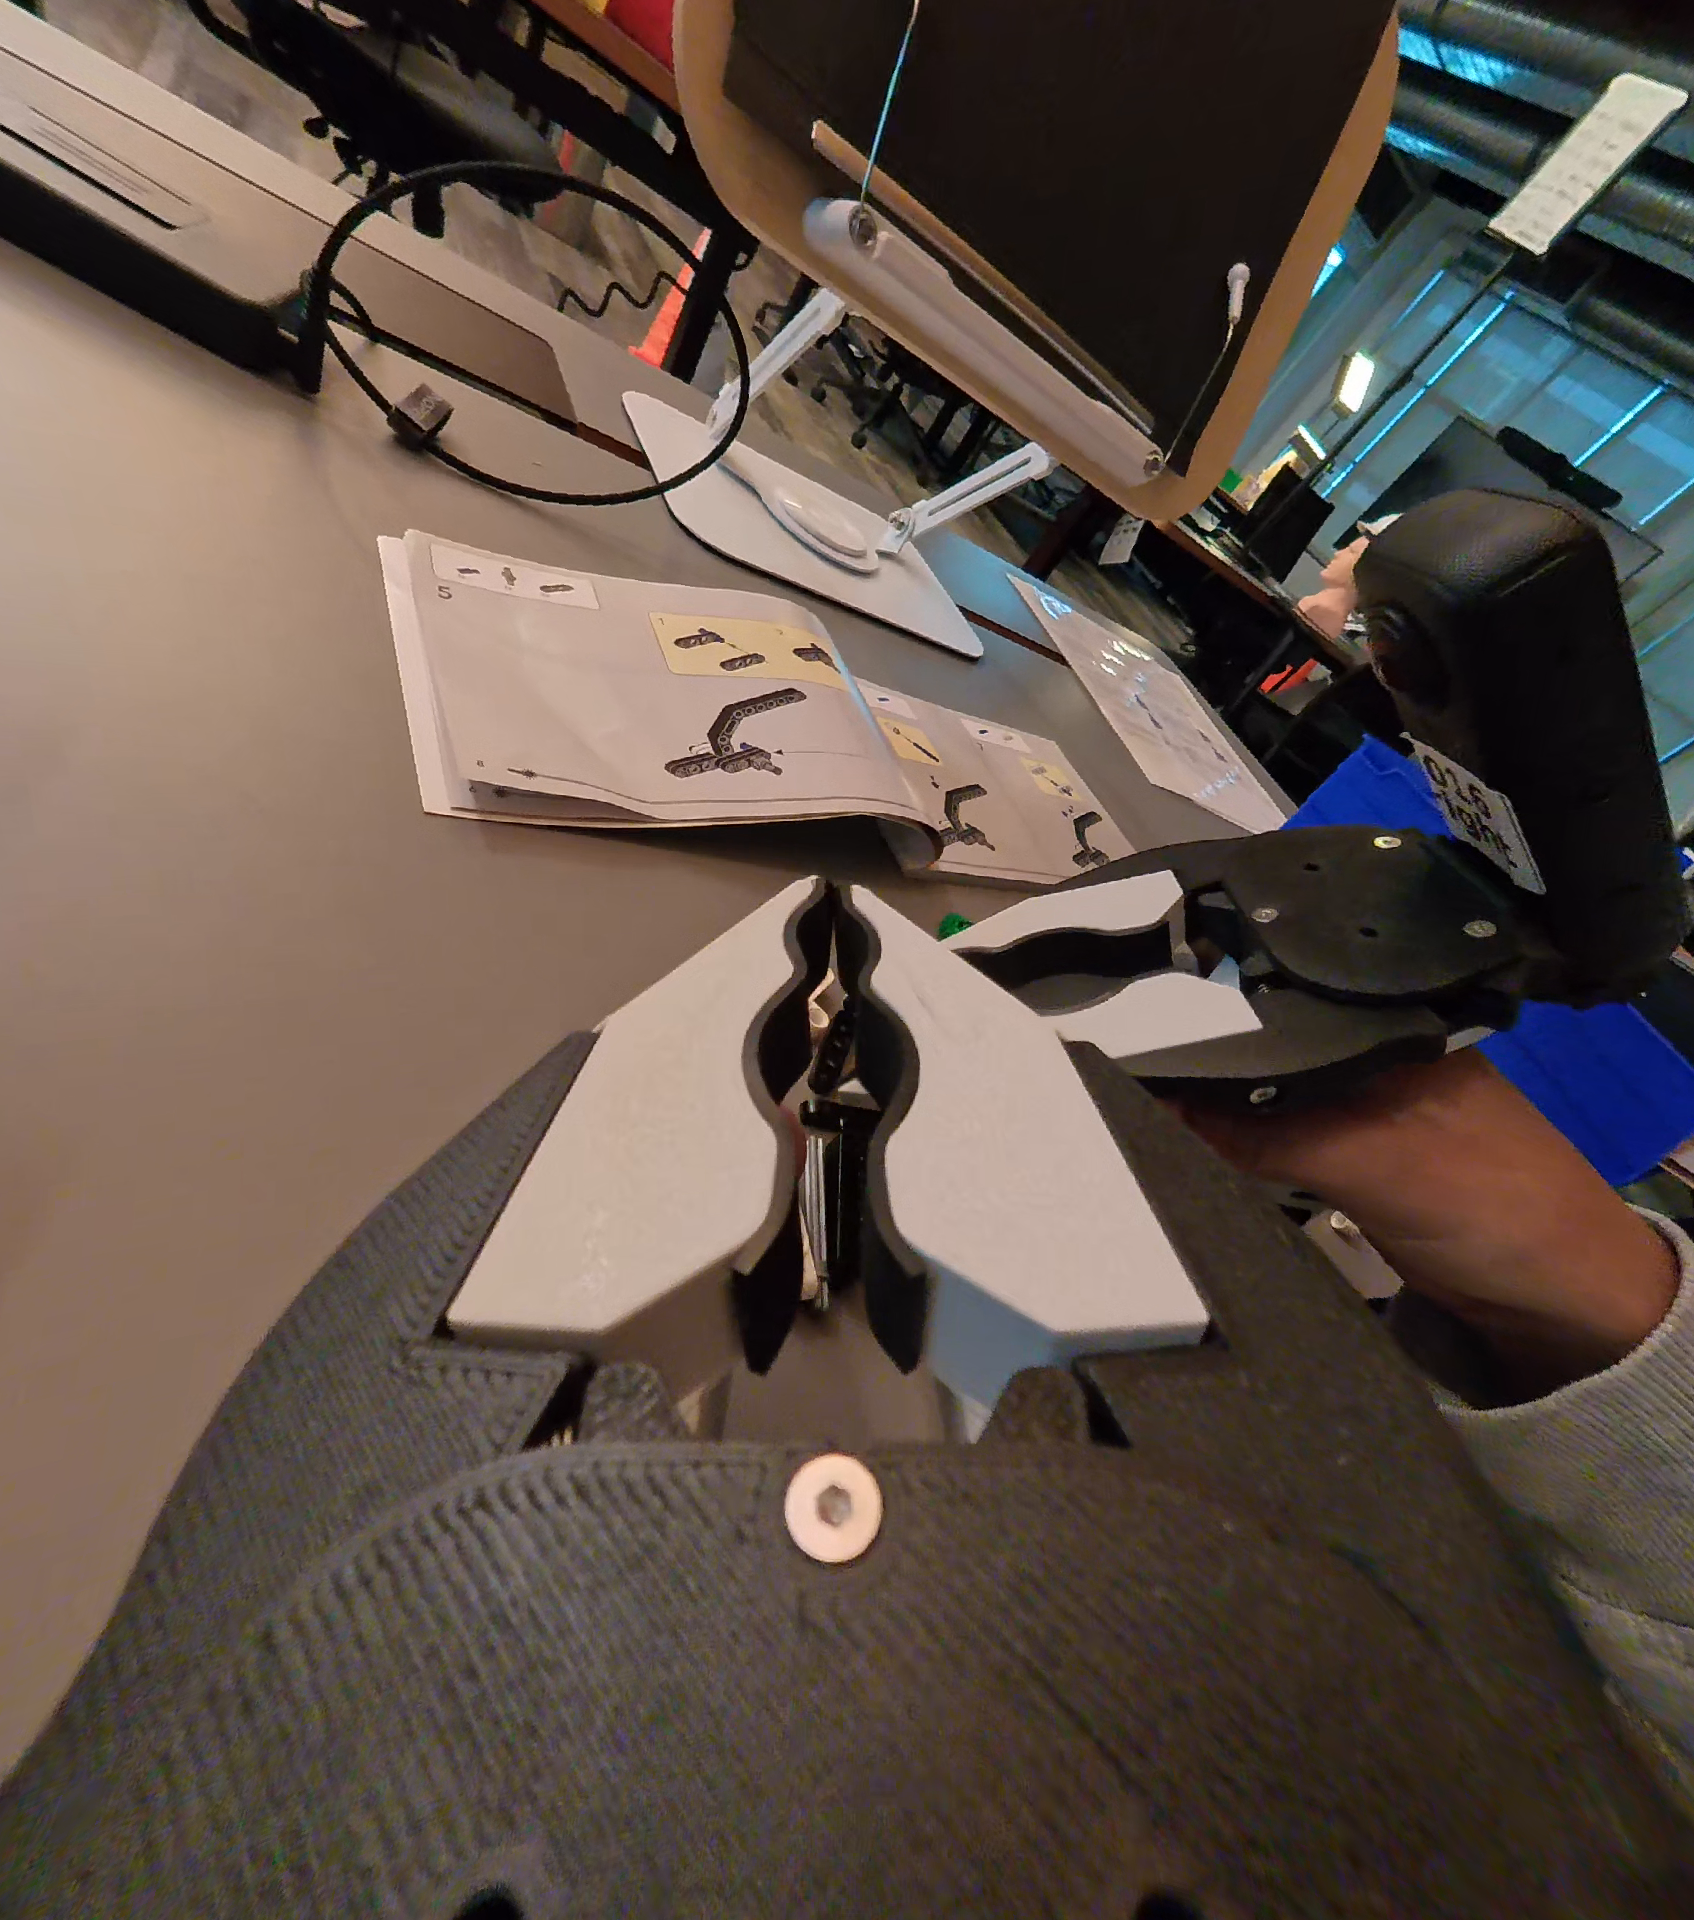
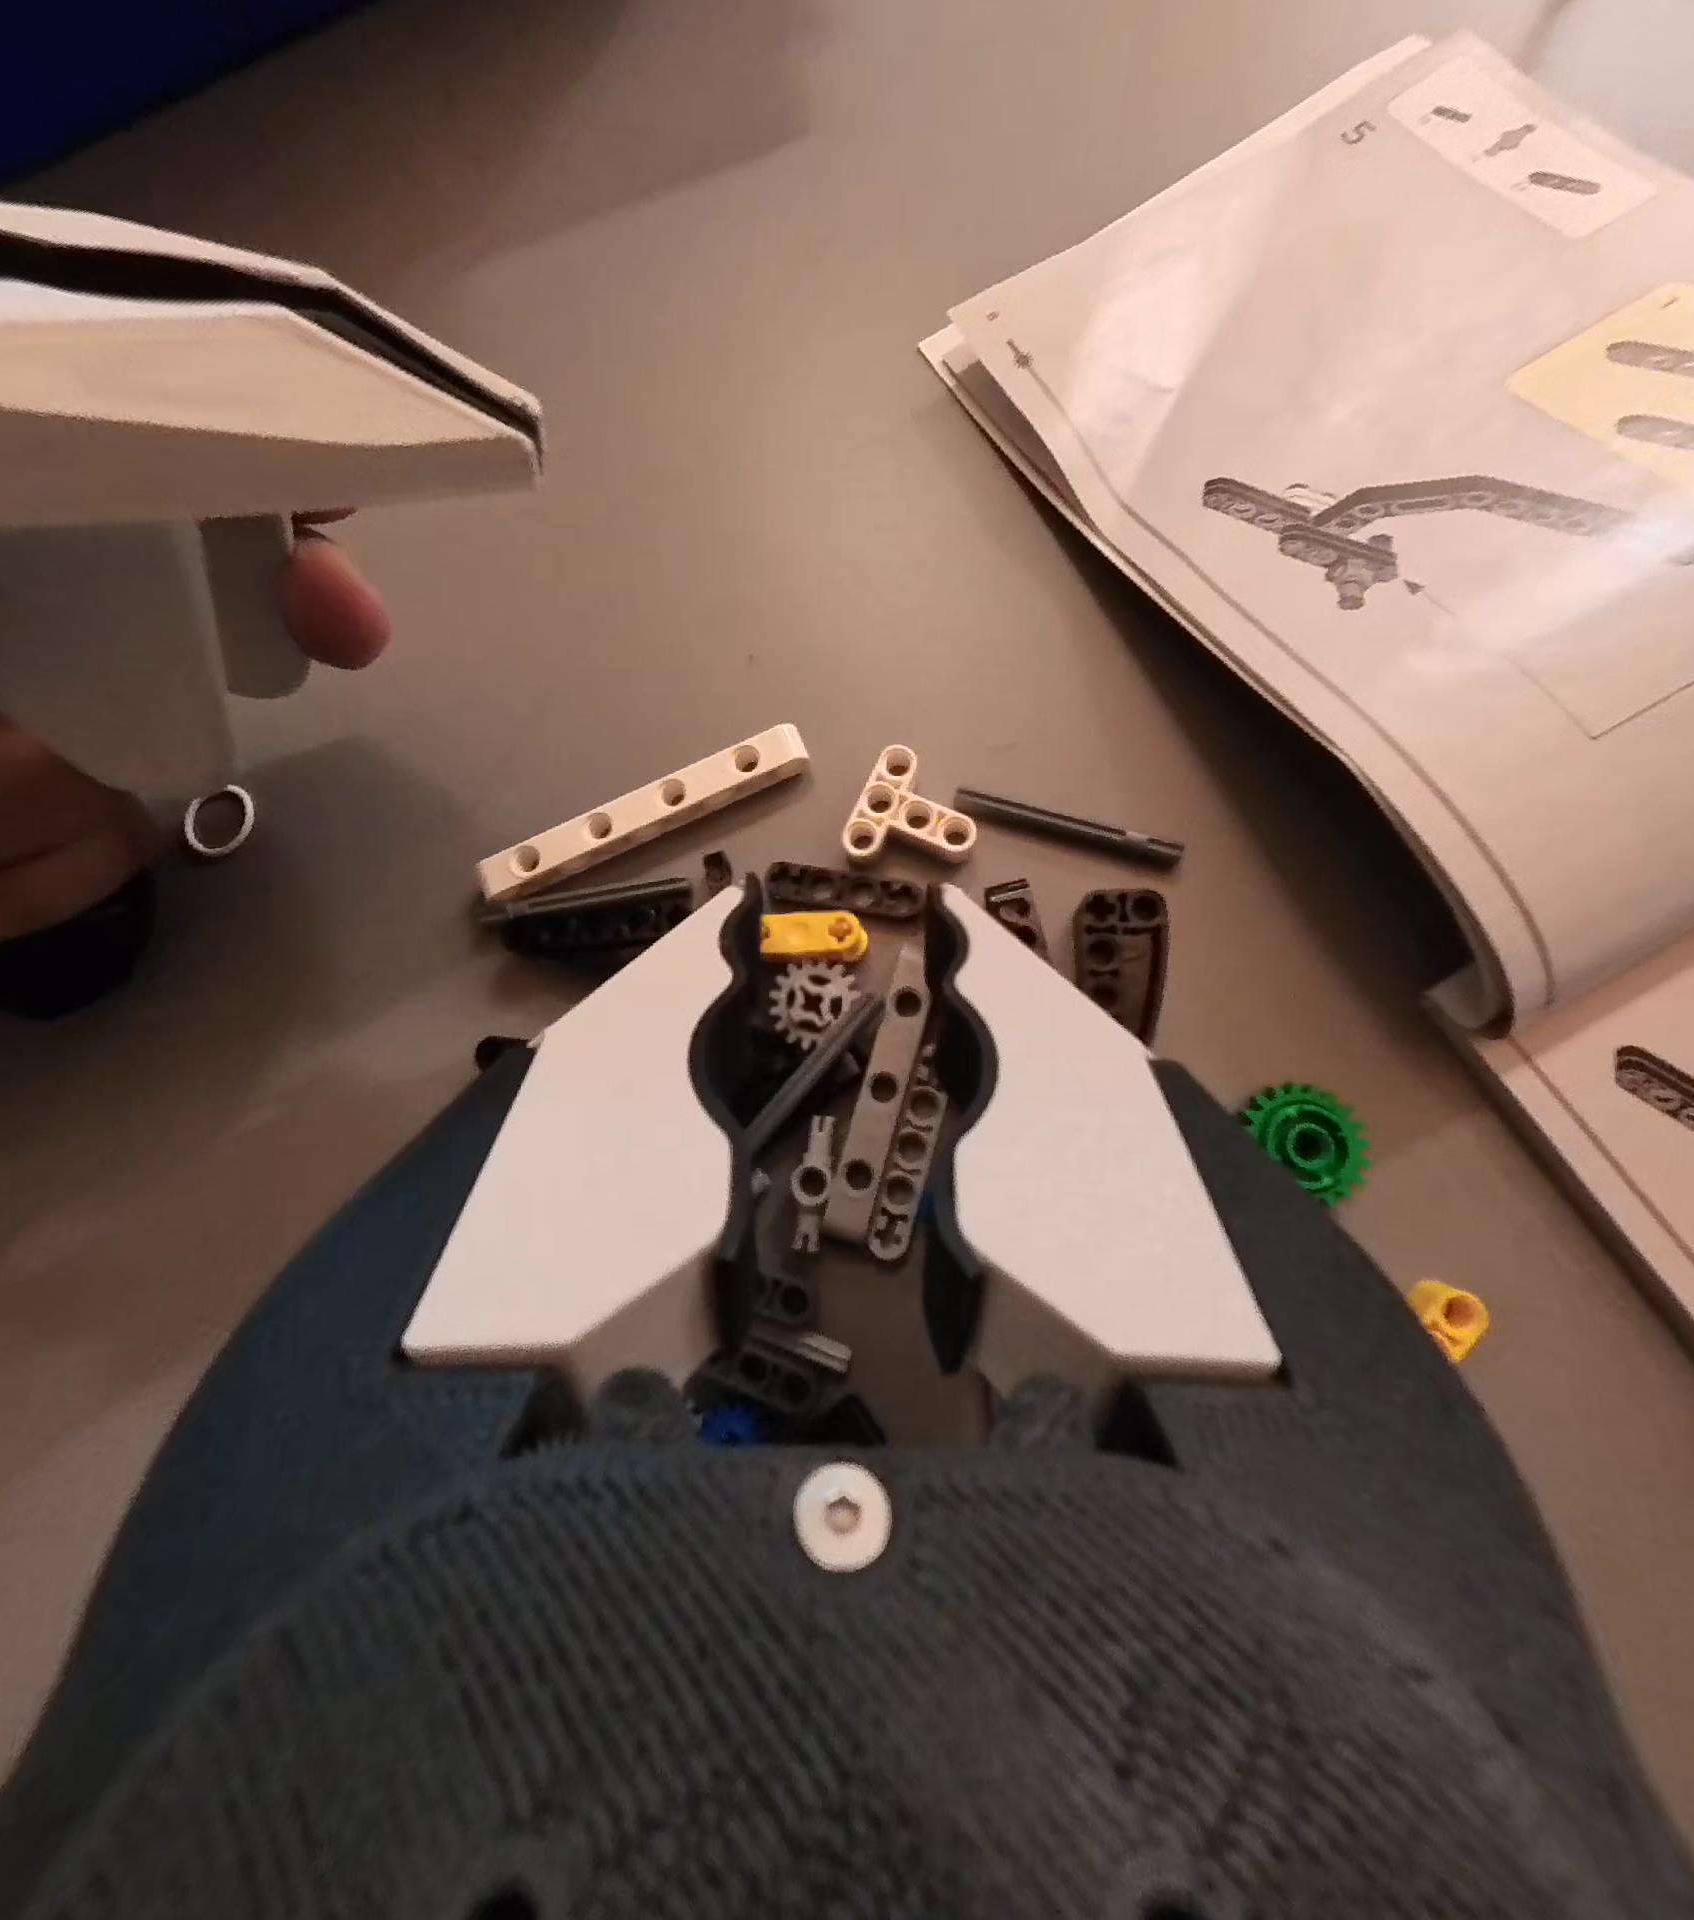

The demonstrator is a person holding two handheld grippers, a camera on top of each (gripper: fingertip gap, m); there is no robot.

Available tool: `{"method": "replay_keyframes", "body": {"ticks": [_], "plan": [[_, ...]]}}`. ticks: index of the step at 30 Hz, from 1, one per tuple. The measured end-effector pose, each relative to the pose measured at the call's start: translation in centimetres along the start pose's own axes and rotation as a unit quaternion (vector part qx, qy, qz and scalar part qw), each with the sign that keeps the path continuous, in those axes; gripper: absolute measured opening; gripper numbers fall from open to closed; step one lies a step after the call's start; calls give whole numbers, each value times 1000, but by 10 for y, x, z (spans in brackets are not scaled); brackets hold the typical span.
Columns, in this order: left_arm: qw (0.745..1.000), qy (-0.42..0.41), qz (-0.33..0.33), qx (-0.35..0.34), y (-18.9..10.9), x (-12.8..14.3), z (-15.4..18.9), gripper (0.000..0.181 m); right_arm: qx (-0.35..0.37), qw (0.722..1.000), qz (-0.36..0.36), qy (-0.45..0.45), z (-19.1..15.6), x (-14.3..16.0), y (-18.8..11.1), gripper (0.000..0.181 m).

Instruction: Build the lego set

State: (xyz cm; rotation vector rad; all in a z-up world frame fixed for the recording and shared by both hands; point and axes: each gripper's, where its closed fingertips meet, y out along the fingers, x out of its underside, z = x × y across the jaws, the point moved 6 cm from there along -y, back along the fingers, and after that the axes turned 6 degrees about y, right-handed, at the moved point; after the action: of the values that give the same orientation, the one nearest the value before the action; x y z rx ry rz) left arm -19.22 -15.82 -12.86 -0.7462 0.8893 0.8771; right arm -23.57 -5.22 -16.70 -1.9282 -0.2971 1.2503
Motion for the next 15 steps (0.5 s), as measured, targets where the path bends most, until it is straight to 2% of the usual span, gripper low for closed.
{"method": "replay_keyframes", "body": {"ticks": [15], "plan": [[1000, 1, -5, -2, 1, 1, 0, 0, 19, 1000, -2, -19, -2, -1, 3, 29]]}}
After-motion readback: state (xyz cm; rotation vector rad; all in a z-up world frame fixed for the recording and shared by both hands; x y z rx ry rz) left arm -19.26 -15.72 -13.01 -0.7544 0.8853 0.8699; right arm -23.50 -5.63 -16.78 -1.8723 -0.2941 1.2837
